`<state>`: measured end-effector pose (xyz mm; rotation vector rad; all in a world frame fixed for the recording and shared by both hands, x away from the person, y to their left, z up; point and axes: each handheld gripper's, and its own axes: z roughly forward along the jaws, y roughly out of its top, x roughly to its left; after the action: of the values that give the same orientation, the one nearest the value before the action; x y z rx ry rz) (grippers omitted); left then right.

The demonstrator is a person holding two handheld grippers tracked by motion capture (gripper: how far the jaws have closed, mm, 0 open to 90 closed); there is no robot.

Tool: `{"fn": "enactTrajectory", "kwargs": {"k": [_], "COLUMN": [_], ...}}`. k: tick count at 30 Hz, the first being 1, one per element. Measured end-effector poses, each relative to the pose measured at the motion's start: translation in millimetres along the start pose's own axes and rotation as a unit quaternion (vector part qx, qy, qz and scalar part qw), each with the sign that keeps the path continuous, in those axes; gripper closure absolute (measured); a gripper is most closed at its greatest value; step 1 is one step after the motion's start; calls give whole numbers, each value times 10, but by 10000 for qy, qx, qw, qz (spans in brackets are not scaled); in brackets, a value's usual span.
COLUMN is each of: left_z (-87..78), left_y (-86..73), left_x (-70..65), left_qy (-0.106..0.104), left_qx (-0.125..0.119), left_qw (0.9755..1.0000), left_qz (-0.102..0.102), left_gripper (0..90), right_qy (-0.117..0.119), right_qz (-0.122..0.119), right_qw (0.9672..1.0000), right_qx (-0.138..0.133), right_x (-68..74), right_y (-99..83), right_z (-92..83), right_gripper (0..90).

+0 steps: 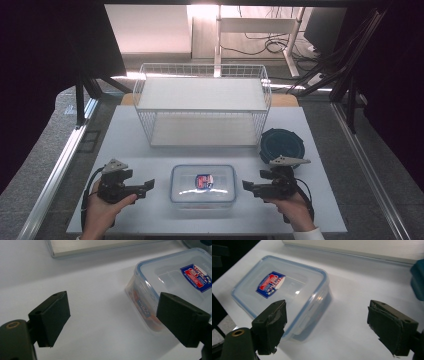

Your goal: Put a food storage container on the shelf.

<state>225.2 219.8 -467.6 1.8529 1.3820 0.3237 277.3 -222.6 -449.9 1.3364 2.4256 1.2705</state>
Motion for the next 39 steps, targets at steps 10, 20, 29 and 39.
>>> {"fn": "enactTrajectory", "kwargs": {"k": [10, 20, 29, 39], "left_z": [160, 529, 680, 818], "left_y": [75, 138, 66, -28], "left_x": [-114, -179, -172, -225], "left_qy": [-516, -1243, -1723, -2145], "left_qx": [147, 581, 765, 1006], "left_qw": [9981, 9877, 9755, 9622], "left_qz": [-288, -754, -1136, -1343], "left_gripper": [57, 53, 61, 61], "right_qy": [341, 607, 914, 1063], "right_qz": [79, 440, 743, 1025], "right_qw": [9994, 9969, 9920, 9872], "right_qx": [65, 226, 451, 607], "right_x": [121, 128, 108, 101], "right_y": [19, -17, -60, -126], "right_z": [121, 323, 560, 738], "right_gripper": [133, 116, 115, 111]}}
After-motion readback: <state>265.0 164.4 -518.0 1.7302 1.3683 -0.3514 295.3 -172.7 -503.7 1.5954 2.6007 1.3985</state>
